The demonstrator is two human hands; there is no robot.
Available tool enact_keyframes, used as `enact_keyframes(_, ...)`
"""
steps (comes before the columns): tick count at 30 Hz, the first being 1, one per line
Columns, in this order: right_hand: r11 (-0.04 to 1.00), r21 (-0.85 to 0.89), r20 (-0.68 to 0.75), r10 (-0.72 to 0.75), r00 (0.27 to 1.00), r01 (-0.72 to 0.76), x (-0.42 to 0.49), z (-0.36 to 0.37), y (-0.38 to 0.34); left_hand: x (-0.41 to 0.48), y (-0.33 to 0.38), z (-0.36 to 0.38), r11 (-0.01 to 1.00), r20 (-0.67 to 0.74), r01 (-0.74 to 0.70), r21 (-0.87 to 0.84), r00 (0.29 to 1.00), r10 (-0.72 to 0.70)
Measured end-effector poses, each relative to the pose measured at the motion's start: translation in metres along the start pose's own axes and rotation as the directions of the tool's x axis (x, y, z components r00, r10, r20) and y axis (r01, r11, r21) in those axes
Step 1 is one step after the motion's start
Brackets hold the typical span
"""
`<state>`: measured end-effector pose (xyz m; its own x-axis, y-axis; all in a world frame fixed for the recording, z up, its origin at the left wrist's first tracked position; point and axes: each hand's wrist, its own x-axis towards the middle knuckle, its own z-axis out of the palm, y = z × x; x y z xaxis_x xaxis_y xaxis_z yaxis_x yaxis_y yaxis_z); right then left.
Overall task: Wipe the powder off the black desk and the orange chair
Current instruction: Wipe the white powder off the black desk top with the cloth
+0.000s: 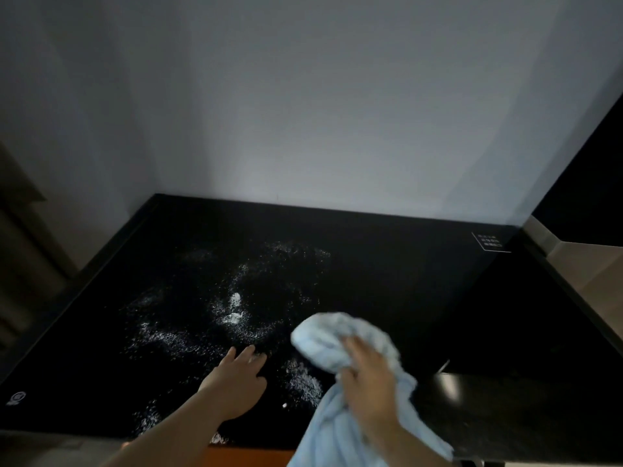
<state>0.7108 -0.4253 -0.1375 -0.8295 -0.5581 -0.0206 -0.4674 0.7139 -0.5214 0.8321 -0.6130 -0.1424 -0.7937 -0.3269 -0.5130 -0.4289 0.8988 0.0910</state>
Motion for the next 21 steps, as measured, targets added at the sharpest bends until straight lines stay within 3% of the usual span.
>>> enact_keyframes(2,0.973,-0.084,-0.126,0.204,0.971,-0.215,0.012,-0.023,0.019,0.002,0.002,-0.003,0.988,0.035,-0.039,0.148,0.999,0.034)
enact_keyframes(3,0.93,-0.181,-0.112,0.305,0.946,-0.321,0.014,-0.028,0.026,0.003,0.001,-0.002,0.981,0.01,-0.064,0.184,0.998,0.063)
enact_keyframes(5,0.867,-0.331,-0.012,0.391,0.92,-0.373,0.008,-0.02,0.028,0.003,0.003,-0.007,0.952,0.031,-0.092,0.292,0.996,0.086)
enact_keyframes(10,0.974,-0.219,0.195,0.097,0.976,-0.053,-0.008,0.018,-0.002,0.004,0.003,-0.006,0.984,0.001,-0.019,0.177,1.0,0.02)
enact_keyframes(13,0.997,0.07,-0.012,0.015,1.0,-0.014,0.009,-0.001,-0.002,0.007,0.004,-0.002,0.997,-0.046,0.005,0.081,0.999,-0.002)
enact_keyframes(15,0.99,0.063,-0.177,0.137,0.975,-0.128,0.031,-0.02,0.013,0.008,0.005,-0.002,0.999,-0.04,0.002,0.043,0.999,0.0)
enact_keyframes(16,0.974,-0.017,-0.175,0.22,0.96,-0.226,0.043,-0.029,0.022,0.008,0.005,-0.002,0.999,-0.015,0.012,0.039,1.0,-0.011)
enact_keyframes(19,0.86,-0.232,0.1,0.486,0.868,-0.454,0.073,-0.045,0.037,0.009,0.004,-0.006,0.997,0.009,0.062,-0.041,0.998,-0.061)
enact_keyframes(21,0.859,-0.291,0.195,0.483,0.853,-0.42,0.076,-0.038,0.032,0.009,0.004,-0.006,0.999,0.03,0.036,0.028,0.999,-0.037)
